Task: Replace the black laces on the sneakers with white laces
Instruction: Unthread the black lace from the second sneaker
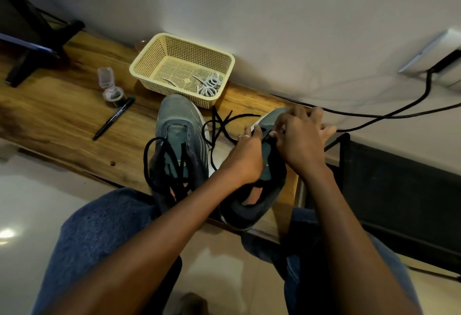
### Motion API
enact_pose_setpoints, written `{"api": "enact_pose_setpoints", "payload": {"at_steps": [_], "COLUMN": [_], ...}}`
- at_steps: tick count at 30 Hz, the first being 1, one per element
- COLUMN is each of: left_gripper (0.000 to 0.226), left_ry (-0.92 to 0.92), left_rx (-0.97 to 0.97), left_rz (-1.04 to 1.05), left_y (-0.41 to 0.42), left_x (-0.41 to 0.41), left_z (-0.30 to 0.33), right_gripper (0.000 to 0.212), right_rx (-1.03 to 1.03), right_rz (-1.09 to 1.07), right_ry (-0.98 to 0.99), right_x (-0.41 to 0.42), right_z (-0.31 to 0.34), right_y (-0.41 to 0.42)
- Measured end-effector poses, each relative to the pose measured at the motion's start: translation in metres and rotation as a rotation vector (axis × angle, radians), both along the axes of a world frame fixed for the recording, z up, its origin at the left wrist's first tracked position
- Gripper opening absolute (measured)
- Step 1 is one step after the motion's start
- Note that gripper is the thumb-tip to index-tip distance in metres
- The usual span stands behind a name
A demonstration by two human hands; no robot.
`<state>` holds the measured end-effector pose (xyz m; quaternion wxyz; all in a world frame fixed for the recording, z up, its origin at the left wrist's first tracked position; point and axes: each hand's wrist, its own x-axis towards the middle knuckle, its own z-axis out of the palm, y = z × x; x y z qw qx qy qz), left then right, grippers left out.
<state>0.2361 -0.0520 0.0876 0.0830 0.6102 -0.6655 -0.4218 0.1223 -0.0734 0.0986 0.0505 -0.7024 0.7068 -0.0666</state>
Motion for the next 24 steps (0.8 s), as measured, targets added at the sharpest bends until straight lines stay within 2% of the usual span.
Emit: {"api": "enact_pose_setpoints", "payload": {"at_steps": [3, 5, 9, 11, 13, 18, 22, 24], "left_gripper": [0.075, 0.075, 0.075, 0.077, 0.078, 0.083, 0.083, 0.083], "left_ry": [0.022, 0.032, 0.018, 0.01, 0.009, 0.009, 0.026, 0.027], "left_rx": [0.009, 0.007, -0.005, -0.012, -0.002, 0.036, 0.067, 0.071], "left_rz": [0.014, 0.018, 0.025, 0.019, 0.016, 0.023, 0.049, 0.049], "left_y": [-0.001, -0.002, -0.001, -0.002, -0.003, -0.004, -0.004, -0.003], "left_x": [0.0, 0.0, 0.002, 0.003, 0.002, 0.001, 0.0, 0.0], "left_z": [0.001, 0.001, -0.003, -0.006, -0.007, -0.008, -0.006, -0.006], "right_gripper": [0.012, 0.012, 0.024, 0.021, 0.017, 0.011, 0.019, 0.018], "right_rx": [-0.125, -0.142, 0.073, 0.186, 0.2, 0.066, -0.144, -0.176], "right_rz": [-0.186, -0.218, -0.025, 0.034, 0.052, 0.038, -0.196, -0.247], "right_ry": [-0.091, -0.122, -0.098, -0.041, -0.001, 0.038, -0.019, -0.051], "right_x": [0.001, 0.001, 0.001, 0.004, 0.007, 0.012, 0.002, -0.004], "right_z": [0.0, 0.001, 0.005, 0.005, 0.005, 0.002, 0.006, 0.009], "right_y": [-0.002, -0.003, -0.002, 0.0, 0.001, 0.001, -0.002, -0.004]}}
